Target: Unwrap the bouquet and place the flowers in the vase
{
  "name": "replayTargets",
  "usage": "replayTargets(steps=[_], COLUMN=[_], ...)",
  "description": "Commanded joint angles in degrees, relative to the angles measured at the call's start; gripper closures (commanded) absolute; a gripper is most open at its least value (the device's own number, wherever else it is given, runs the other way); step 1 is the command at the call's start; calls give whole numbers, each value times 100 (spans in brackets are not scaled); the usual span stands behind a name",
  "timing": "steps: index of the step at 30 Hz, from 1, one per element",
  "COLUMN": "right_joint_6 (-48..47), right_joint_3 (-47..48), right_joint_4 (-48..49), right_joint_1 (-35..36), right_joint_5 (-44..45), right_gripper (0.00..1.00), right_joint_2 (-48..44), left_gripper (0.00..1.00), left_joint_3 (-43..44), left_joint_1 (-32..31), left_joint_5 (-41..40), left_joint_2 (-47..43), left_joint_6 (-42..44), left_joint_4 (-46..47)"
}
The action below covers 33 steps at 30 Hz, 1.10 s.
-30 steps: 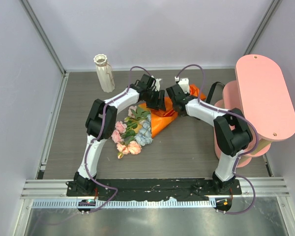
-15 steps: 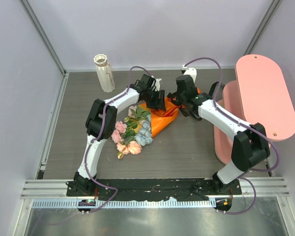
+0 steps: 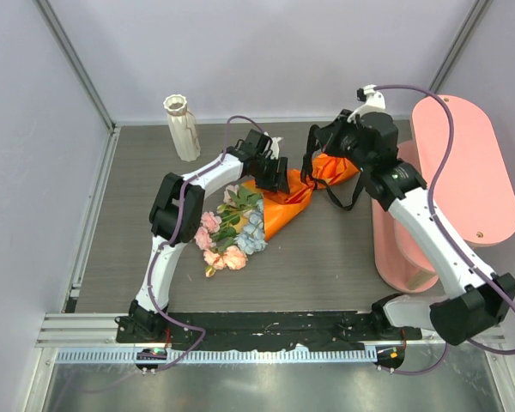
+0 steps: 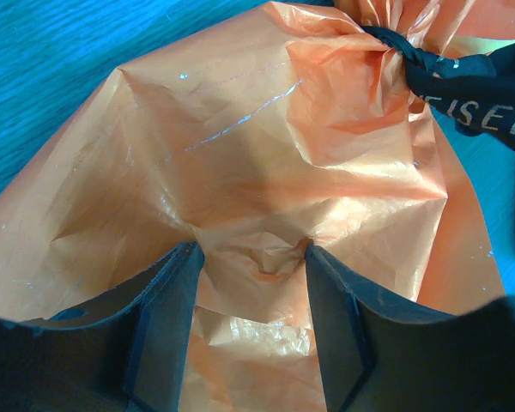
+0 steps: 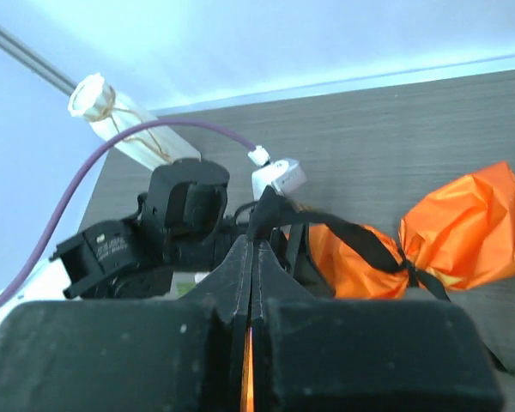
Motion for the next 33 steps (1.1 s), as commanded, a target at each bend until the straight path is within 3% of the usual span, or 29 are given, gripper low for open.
replayTargets(steps=[1,4,8,10,11,12,13,14,15,16,19,22,23,33], right_joint_6=[-167,-430,-589,-528,-519,-554,-641,-590,-537,-502,-484,-510,-545,-1055], right_joint_3=[-32,-340,-876,-1174,-1272,-1334,-1447,-1509,-1536,-1476,-1116,-747,-693,63], right_joint_4=[-1117,-1601,-1910,-2120,-2165,-2235,-2288,-2237,-2166,-2061,-1912,-1771,-1701,-1148], right_joint_1=[13,13,13,30,48,65,83,83,75,48,-48,-145,-171,-435], right_joint_5=[-107,-238,-1169,-1810,-2082,-2485,-2411,-2079,-1650,-766,460,884,1060,983], right_gripper=[99,99,99,93,89,73,64,53,34,31,30,39,46,73], right_joint_2=[-473,-737,-861,-704,-607,-536,-501,-631,-719,-798,-659,-159,-27,1704], left_gripper=[43,43,43,43,43,43,42,42,42,41,41,41,43,56], left_joint_3=[-70,-35,97,123,149,158,176,228,255,281,492,826,922,905], left_joint_1=[22,22,22,22,22,22,22,22,13,13,-31,-110,-162,-690], left_joint_5=[25,25,34,34,60,69,78,69,78,78,95,113,113,218], left_joint_2=[-69,-52,-25,-34,-52,-61,-69,-87,-96,-105,-148,-175,-192,-202], left_joint_6=[29,29,38,29,11,20,29,37,38,38,99,152,178,47], left_joint_4=[-140,-158,-246,-254,-263,-281,-298,-325,-386,-412,-588,-852,-887,-685])
